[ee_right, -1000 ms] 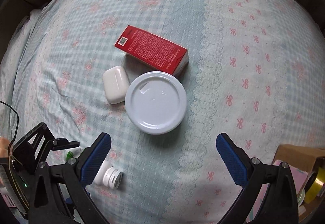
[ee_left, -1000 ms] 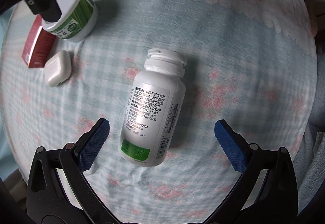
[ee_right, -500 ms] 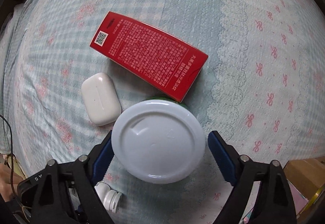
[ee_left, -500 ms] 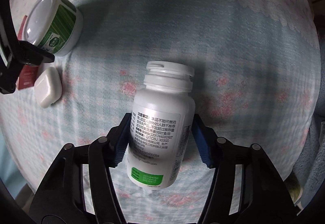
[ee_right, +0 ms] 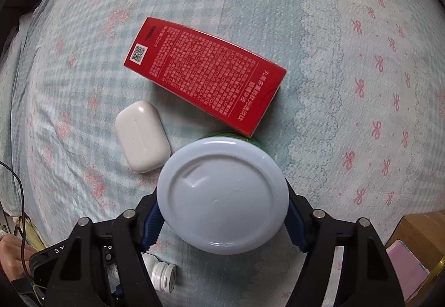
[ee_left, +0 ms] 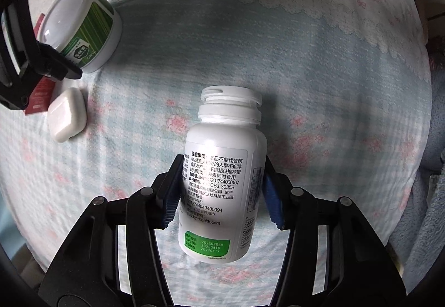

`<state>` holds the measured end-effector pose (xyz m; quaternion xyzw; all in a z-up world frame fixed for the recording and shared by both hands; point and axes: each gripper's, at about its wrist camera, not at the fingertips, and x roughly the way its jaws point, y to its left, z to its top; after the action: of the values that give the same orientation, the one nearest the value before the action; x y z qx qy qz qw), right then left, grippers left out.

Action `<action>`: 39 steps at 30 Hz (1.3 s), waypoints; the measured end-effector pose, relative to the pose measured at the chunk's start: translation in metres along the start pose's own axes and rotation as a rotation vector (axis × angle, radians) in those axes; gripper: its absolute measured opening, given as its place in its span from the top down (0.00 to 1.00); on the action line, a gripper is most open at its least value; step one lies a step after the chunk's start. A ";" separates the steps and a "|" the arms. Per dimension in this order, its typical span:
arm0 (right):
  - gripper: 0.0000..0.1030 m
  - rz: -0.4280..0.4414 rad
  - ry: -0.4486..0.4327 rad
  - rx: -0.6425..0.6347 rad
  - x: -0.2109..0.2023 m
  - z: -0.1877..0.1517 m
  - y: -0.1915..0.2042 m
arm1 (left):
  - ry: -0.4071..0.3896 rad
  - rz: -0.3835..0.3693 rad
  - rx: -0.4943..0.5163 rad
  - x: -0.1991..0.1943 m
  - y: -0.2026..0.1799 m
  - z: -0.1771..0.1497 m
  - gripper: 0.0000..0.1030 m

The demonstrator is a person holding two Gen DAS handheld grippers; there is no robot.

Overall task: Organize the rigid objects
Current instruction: 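Grasp the white pill bottle with the left tool while the right tool grasps the white-lidded jar, then carry the pill bottle and white-lidded jar up and over into the box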

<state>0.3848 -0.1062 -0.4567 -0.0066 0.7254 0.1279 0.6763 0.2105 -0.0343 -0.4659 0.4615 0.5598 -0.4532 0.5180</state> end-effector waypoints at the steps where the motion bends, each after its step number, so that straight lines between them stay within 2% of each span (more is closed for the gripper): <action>1: 0.33 -0.001 -0.004 0.003 -0.001 -0.002 0.000 | -0.006 -0.003 -0.017 -0.003 0.003 0.000 0.53; 9: 0.34 -0.004 -0.031 0.017 -0.017 -0.021 0.001 | -0.048 -0.049 -0.197 -0.026 0.034 -0.009 0.54; 15: 0.34 0.001 -0.072 0.030 -0.041 -0.033 -0.001 | -0.098 -0.113 -0.395 -0.049 0.062 -0.026 0.54; 23: 0.34 0.023 -0.150 0.058 -0.088 -0.052 0.005 | -0.219 -0.154 -0.642 -0.099 0.084 -0.067 0.54; 27: 0.34 0.053 -0.192 0.097 -0.119 -0.069 0.009 | -0.298 -0.159 -0.733 -0.130 0.078 -0.086 0.54; 29: 0.34 0.051 -0.220 0.108 -0.138 -0.082 0.014 | -0.357 -0.156 -0.770 -0.151 0.072 -0.096 0.54; 34: 0.34 0.037 -0.294 0.128 -0.193 -0.120 0.013 | -0.481 -0.103 -0.776 -0.193 0.050 -0.079 0.54; 39: 0.34 0.033 -0.375 0.149 -0.243 -0.160 0.003 | -0.563 -0.071 -0.783 -0.236 0.031 -0.066 0.54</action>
<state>0.2479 -0.1742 -0.2089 0.0793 0.5941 0.0840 0.7960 0.2393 0.0252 -0.2278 0.0720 0.5418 -0.3332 0.7683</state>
